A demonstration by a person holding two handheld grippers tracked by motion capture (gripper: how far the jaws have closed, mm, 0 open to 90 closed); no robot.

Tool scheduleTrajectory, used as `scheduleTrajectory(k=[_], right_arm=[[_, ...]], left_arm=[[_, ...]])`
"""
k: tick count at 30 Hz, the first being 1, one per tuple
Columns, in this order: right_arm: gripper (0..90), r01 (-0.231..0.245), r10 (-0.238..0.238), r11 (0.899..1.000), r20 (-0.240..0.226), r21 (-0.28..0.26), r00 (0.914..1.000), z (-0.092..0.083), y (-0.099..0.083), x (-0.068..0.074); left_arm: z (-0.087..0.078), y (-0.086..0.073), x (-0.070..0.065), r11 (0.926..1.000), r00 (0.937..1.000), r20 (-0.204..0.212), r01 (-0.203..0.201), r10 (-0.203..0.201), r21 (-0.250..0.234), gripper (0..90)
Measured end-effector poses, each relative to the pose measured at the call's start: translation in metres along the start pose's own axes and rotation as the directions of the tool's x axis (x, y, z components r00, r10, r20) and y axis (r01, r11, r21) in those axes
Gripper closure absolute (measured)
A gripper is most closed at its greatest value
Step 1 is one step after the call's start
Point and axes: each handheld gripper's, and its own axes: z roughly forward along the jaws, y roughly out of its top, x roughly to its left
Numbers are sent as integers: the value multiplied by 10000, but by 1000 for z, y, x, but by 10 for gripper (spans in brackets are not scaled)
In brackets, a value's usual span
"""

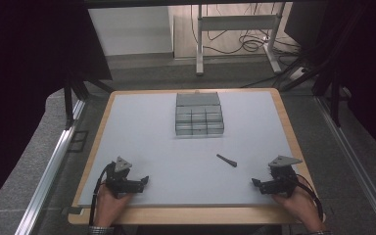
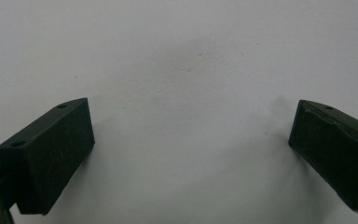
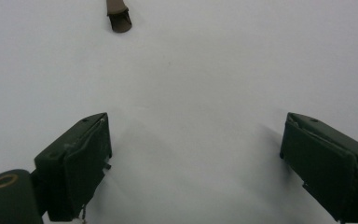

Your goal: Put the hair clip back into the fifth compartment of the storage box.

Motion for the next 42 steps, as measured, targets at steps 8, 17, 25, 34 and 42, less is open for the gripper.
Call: scheduleTrajectory(k=[8,17,25,34,42], right_arm=[[60,156,-155,9998,-111,94,9998,0,1,-1],[53,94,-94,9999,-64,115,9999,1,1,0],[53,128,-125,9985,-58,541,9999,1,6,0],[57,74,-74,9970,-1,769,10000,1,9,1],[92,119,-111,9936,-78,1124,9999,0,14,2]], left_arm=[[0,0,0,10000,10000,4,3,-3,-2,3],[0,0,0,10000,10000,5,0,0,-2,3],[0,0,0,10000,10000,5,4,-4,-1,3],[0,0,0,10000,10000,1,9,-9,-6,3],[0,0,0,10000,10000,7,8,-8,-9,3]])
